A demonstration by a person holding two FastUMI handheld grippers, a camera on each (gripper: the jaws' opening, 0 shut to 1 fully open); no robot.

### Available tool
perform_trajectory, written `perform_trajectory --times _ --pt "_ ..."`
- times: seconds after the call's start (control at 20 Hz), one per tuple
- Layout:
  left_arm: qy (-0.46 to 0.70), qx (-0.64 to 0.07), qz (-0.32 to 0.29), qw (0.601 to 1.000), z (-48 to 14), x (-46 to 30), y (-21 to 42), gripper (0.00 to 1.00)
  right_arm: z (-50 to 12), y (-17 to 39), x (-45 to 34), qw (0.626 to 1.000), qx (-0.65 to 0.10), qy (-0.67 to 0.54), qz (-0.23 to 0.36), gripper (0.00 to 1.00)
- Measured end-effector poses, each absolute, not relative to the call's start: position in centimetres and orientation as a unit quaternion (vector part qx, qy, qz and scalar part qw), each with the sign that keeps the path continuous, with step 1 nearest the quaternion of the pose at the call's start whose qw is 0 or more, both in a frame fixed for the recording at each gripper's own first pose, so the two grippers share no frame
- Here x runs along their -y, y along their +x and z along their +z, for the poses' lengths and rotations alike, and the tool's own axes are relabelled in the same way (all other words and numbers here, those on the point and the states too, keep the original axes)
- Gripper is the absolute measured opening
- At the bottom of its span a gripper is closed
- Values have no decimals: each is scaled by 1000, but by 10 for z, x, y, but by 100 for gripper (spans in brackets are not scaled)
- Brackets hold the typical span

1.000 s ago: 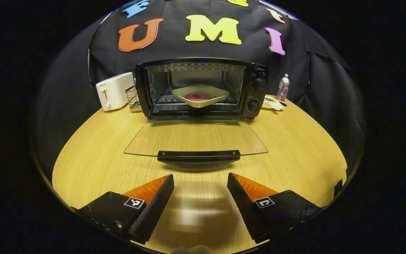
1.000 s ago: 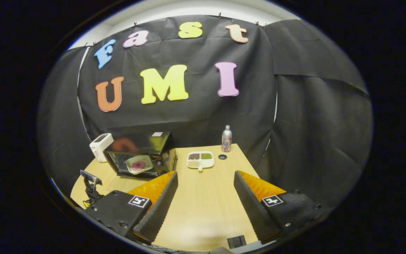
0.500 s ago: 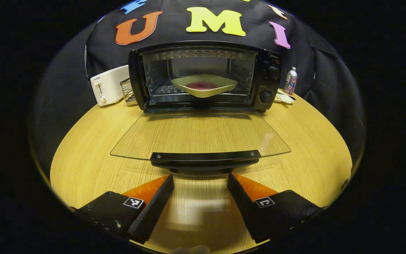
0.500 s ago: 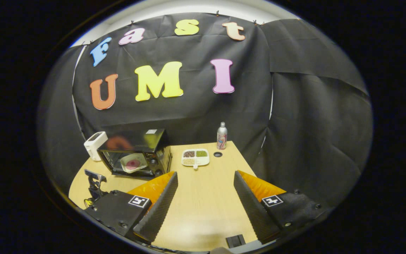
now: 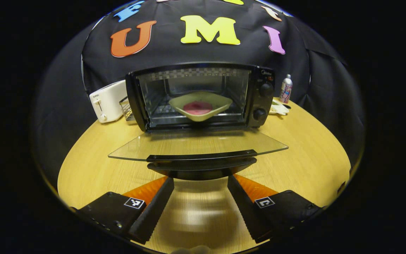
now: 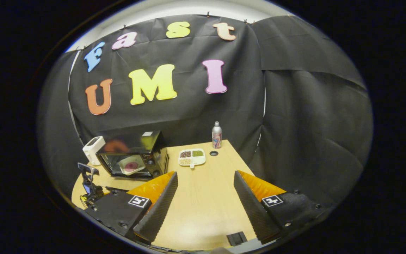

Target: Open the electric oven with the left hand, put the food in, and close the electric oven.

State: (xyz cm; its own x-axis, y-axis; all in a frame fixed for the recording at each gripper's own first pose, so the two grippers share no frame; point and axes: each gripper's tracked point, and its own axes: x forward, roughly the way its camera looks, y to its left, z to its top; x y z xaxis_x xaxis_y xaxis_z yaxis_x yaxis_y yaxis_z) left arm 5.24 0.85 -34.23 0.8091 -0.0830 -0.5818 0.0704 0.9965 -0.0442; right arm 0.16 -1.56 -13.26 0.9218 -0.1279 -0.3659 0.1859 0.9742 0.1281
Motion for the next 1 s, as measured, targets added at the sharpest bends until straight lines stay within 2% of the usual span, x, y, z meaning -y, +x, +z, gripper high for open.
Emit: perform_trajectory --times 0.15,0.2,0.3,0.35,0.45,0.5,0.65,0.7,0.8,1.0 --pt "-5 -286 -45 957 -313 -9 72 97 -137 -7 22 975 -178 91 -93 96" --pt "-2 -278 -46 959 -305 -9 79 98 -135 -10 23 975 -174 96 -97 100" --pt "7 -264 -45 963 -286 -11 97 98 -135 -17 27 975 -168 105 -104 96" --pt "7 -258 -45 965 -278 -10 105 98 -134 -19 28 974 -166 109 -107 100" --pt "5 -241 -48 969 -267 -4 116 98 -134 -21 28 974 -162 112 -109 100" --pt "5 -233 -51 971 -260 0 117 98 -133 -22 28 975 -160 113 -109 96" --pt "3 -228 -64 972 -252 8 103 97 -129 -22 22 976 -156 112 -101 96" --pt "5 -227 -64 972 -251 8 99 97 -127 -22 20 977 -156 110 -98 100" --pt "3 -225 -67 972 -247 7 87 98 -124 -23 13 978 -153 109 -90 96" --pt "-2 -209 -75 975 -223 5 63 98 -114 -36 0 981 -140 108 -84 96"
